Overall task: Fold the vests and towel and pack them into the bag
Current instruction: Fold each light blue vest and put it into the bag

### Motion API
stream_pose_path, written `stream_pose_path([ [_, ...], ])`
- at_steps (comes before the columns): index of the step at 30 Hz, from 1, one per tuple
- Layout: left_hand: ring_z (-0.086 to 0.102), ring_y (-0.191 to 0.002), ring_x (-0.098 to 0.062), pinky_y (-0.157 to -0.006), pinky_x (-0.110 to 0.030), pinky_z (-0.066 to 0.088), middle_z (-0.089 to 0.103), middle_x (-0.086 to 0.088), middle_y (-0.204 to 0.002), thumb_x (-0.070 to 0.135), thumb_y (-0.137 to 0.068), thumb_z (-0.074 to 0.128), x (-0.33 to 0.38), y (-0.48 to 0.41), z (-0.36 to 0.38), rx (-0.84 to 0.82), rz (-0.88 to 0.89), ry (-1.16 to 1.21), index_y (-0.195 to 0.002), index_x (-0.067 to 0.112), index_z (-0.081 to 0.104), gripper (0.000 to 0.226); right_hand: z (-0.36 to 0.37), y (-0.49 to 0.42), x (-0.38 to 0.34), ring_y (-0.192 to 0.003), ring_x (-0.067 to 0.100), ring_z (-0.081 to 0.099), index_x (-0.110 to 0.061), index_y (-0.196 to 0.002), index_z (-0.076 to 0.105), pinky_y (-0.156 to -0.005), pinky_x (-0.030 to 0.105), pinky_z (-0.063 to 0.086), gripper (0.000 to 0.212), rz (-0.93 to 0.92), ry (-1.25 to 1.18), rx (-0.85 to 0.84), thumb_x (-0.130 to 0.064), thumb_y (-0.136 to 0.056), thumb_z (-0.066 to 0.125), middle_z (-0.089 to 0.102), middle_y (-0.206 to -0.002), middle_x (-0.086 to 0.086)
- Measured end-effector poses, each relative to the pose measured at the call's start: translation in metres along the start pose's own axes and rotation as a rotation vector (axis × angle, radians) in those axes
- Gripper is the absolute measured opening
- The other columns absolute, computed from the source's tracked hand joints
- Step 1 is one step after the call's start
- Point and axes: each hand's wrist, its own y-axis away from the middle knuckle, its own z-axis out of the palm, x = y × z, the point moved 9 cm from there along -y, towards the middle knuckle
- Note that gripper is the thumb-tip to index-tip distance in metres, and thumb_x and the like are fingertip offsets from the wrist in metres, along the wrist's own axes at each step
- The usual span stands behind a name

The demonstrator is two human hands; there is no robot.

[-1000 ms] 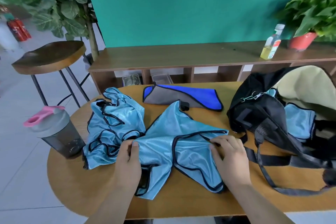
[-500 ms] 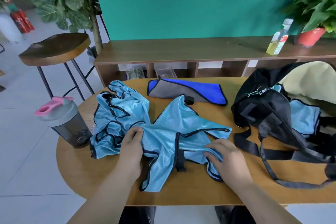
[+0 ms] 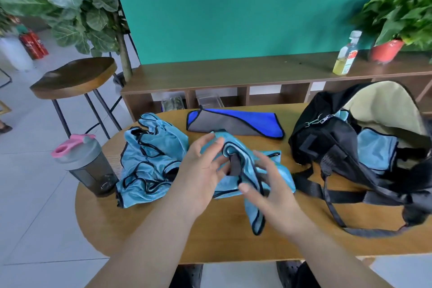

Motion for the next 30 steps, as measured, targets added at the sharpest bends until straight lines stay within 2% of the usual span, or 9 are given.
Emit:
stream_pose_path([
  [4, 0.074, -0.11, -0.029, -0.101, -0.042, 0.058, 0.07, -0.017, -0.116, 0.006, -0.094, 0.076, -0.022, 0.011, -0.007, 0.034, -0.029, -0.184, -0.136, 0.024, 0.061, 0.048, -0.002, 0.003, 0.02, -0.095, 0.004, 0.067, -0.036, -0.116, 0.068, -0.082, 0.025, 0.048, 0.023, 0.029, 0.147, 0.088, -0.019, -0.101, 0.068, 0.072, -0.1, -0.018],
  [6, 0.073, -0.111, -0.031, -0.106, -0.053, 0.054, 0.075, -0.008, -0.111, 0.007, -0.092, 0.079, -0.023, 0.015, -0.02, 0.083, 0.008, -0.262, -0.128, 0.032, 0.069, 0.044, -0.016, 0.004, 0.016, -0.08, 0.004, 0.065, -0.036, -0.112, 0.071, -0.071, 0.017, 0.045, 0.022, 0.039, 0.096, 0.131, -0.017, -0.105, 0.062, 0.073, -0.089, -0.018],
  [9, 0.07, -0.096, -0.016, -0.088, -0.036, 0.054, 0.073, 0.007, -0.096, 0.026, -0.096, 0.077, -0.006, 0.021, -0.034, 0.153, 0.169, -0.6, -0.117, 0.045, 0.07, 0.029, -0.042, 0.0, -0.001, -0.053, 0.014, 0.047, -0.04, -0.115, 0.07, -0.049, 0.025, 0.038, 0.027, 0.045, 0.085, 0.156, -0.017, -0.106, 0.059, 0.064, -0.07, -0.014],
  [12, 0.058, -0.073, -0.005, -0.072, -0.023, 0.045, 0.062, 0.012, -0.085, 0.042, -0.093, 0.076, 0.011, 0.028, -0.024, 0.047, 0.325, -0.886, -0.113, 0.044, 0.069, 0.021, -0.067, -0.011, -0.032, -0.082, 0.015, 0.07, -0.038, -0.111, 0.072, -0.072, 0.035, 0.059, 0.026, -0.051, 0.17, 0.19, -0.014, -0.102, 0.066, 0.074, -0.098, -0.019],
  [17, 0.062, -0.08, -0.005, -0.065, -0.021, 0.047, 0.065, 0.021, -0.09, 0.053, -0.086, 0.081, 0.023, 0.033, -0.005, -0.16, 0.362, -1.367, -0.111, 0.042, 0.065, 0.032, -0.097, -0.029, -0.095, -0.107, 0.008, 0.07, -0.029, -0.109, 0.073, -0.093, 0.026, 0.055, 0.028, -0.272, 0.223, 0.307, -0.004, -0.1, 0.063, 0.075, -0.108, -0.015],
  [22, 0.056, -0.064, -0.014, -0.055, -0.029, 0.041, 0.06, 0.007, -0.066, 0.025, -0.085, 0.078, 0.057, 0.028, -0.025, 0.051, 0.487, -1.36, -0.086, 0.028, 0.068, 0.01, -0.119, -0.038, -0.121, -0.09, 0.001, 0.066, -0.025, -0.109, 0.07, -0.079, 0.016, 0.05, 0.023, -0.309, 0.113, 0.416, -0.006, -0.105, 0.056, 0.071, -0.094, -0.017],
  [26, 0.055, -0.075, -0.017, -0.063, -0.038, 0.046, 0.054, 0.012, -0.079, 0.023, -0.082, 0.075, 0.056, 0.026, -0.044, 0.146, 0.494, -1.561, -0.084, 0.025, 0.058, 0.017, -0.137, -0.04, -0.132, -0.068, 0.01, 0.049, -0.031, -0.103, 0.068, -0.064, 0.032, 0.042, 0.018, -0.291, -0.097, 0.549, -0.021, -0.108, 0.054, 0.061, -0.079, -0.013],
  [28, 0.056, -0.081, -0.011, -0.067, -0.024, 0.043, 0.056, 0.016, -0.087, 0.018, -0.085, 0.076, 0.063, 0.03, -0.053, 0.235, 0.535, -1.504, -0.096, 0.027, 0.064, 0.019, -0.143, -0.036, -0.144, -0.072, 0.014, 0.051, -0.03, -0.105, 0.067, -0.067, 0.037, 0.044, 0.016, -0.316, -0.149, 0.61, -0.024, -0.109, 0.053, 0.062, -0.084, -0.01],
  [30, 0.059, -0.083, 0.002, -0.066, -0.01, 0.041, 0.063, 0.022, -0.092, 0.016, -0.091, 0.072, 0.076, 0.037, -0.063, 0.322, 0.544, -1.287, -0.107, 0.032, 0.066, 0.023, -0.145, -0.028, -0.159, -0.065, 0.009, 0.053, -0.02, -0.107, 0.062, -0.062, 0.029, 0.047, 0.014, -0.349, -0.21, 0.684, -0.019, -0.111, 0.048, 0.061, -0.078, -0.013],
])
